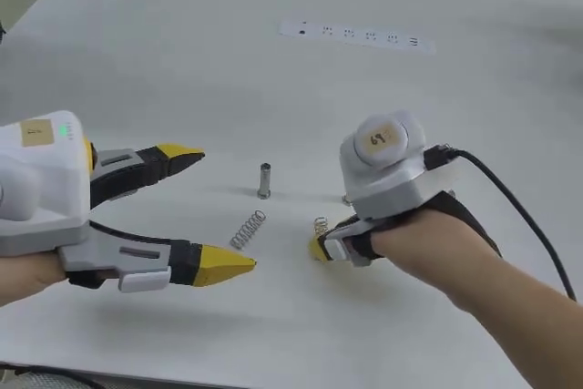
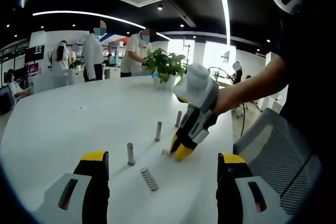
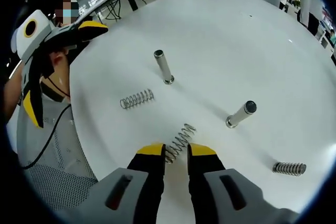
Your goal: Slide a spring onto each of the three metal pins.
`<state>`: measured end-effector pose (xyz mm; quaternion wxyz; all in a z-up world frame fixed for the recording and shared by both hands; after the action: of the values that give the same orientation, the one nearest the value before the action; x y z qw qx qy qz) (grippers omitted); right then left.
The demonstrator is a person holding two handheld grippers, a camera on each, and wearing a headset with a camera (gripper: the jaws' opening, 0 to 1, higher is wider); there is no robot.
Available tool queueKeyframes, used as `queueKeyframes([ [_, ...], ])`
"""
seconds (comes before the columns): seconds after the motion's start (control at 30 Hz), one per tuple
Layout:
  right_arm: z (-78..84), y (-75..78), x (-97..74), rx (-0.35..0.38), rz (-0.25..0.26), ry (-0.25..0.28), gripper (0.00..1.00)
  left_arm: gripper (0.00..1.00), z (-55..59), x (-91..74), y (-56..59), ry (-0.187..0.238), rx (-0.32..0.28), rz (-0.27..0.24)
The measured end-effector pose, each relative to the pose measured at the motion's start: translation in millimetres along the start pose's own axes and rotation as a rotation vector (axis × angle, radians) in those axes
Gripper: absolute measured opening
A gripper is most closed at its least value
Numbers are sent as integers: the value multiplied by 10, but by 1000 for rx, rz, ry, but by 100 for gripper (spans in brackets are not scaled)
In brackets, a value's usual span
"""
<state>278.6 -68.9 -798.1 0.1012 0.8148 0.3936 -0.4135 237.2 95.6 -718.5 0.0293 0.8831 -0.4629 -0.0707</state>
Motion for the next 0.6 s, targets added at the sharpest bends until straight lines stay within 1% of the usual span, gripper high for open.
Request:
queueKeyframes([
  [0.03,-21,5,8,-15,-10,20,12,82,0,1,-2,0,0,0],
  [0.1,-8,10,2,-6,-7,7,12,81,9,2,-8,-5,0,0],
  [0.2,-7,16,6,-29,-11,3,11,81,11,10,-2,-8,1,4],
  [0.37,5,23,4,-47,-18,11,9,81,11,23,8,-10,0,8],
  [0.4,-8,39,6,-75,-23,20,8,81,10,24,10,-9,0,8],
  [0.43,-1,31,-1,-62,-23,17,8,81,9,24,12,-10,1,9],
  [0.6,8,39,-15,-62,-32,25,8,81,21,24,20,-13,-2,8],
])
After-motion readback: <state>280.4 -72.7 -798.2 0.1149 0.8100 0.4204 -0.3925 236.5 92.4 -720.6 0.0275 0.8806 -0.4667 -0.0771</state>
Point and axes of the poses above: the centre of the closed fingertips' face, and the gripper's own axes: x roughly forward along the fingers, y roughly to its right, z roughly out of its underside, the point moved 6 cm from there along -x, roughly backward along the fingers, and after that the axes turned 13 degrees about y, right-handed, at the moved point
